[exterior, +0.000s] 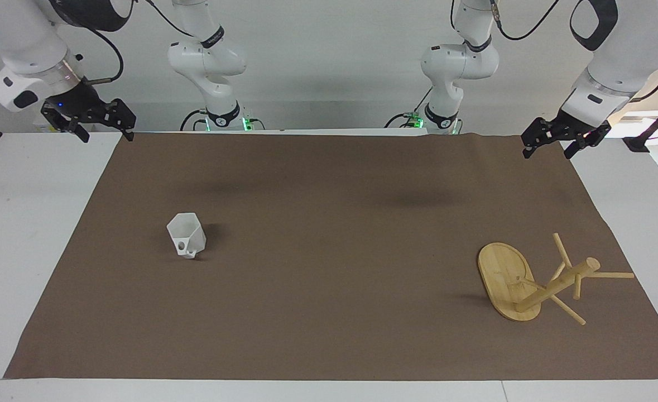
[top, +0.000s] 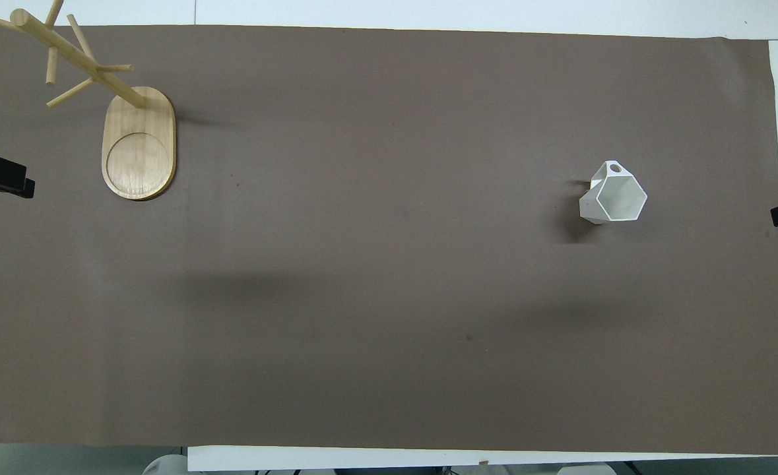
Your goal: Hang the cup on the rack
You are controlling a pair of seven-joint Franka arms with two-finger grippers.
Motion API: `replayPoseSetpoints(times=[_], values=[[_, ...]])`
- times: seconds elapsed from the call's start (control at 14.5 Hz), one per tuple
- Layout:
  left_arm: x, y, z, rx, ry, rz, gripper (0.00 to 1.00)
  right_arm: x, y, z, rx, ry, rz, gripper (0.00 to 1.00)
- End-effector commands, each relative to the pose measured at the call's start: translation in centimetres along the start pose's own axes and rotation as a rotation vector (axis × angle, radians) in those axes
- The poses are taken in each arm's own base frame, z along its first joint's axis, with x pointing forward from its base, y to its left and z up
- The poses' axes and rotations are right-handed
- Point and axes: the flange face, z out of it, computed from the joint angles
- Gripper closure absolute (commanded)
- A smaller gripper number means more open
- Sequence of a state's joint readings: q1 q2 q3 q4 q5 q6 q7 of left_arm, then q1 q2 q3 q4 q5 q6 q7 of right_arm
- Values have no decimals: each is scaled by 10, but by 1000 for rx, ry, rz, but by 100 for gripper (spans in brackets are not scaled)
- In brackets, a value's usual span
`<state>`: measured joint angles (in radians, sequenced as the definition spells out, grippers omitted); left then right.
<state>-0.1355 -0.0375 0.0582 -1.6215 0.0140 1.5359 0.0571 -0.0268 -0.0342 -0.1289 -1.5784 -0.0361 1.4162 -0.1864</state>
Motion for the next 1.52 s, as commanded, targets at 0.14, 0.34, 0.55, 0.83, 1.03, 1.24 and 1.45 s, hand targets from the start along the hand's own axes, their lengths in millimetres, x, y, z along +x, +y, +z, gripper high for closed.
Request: replayPoseSetpoints(times=[0.14,0.34,0.55,0.83,1.03,1.24,1.45], values=[[-6,-2,1,-11,-8,-11,0,-1,-8,-3,-28,8,13,0],[-6,-2,1,-11,-8,-11,0,-2,1,-2,-10,10,30,0],[-6,-2,1,-11,-8,-13,0,-1,3,-2,-15,33,-74,0],[-6,-2,1,-11,-8,-13,0,7,10,6,-32,52,-472,0],[-6,-2,1,-11,-8,-11,0,37,51,30,38,101,-836,0],[-6,-2,1,-11,-8,-11,0,69,94,75,174,207,-1110,0],[-6,-1,1,-11,-8,-10,0,83,134,125,337,409,-1237,0]])
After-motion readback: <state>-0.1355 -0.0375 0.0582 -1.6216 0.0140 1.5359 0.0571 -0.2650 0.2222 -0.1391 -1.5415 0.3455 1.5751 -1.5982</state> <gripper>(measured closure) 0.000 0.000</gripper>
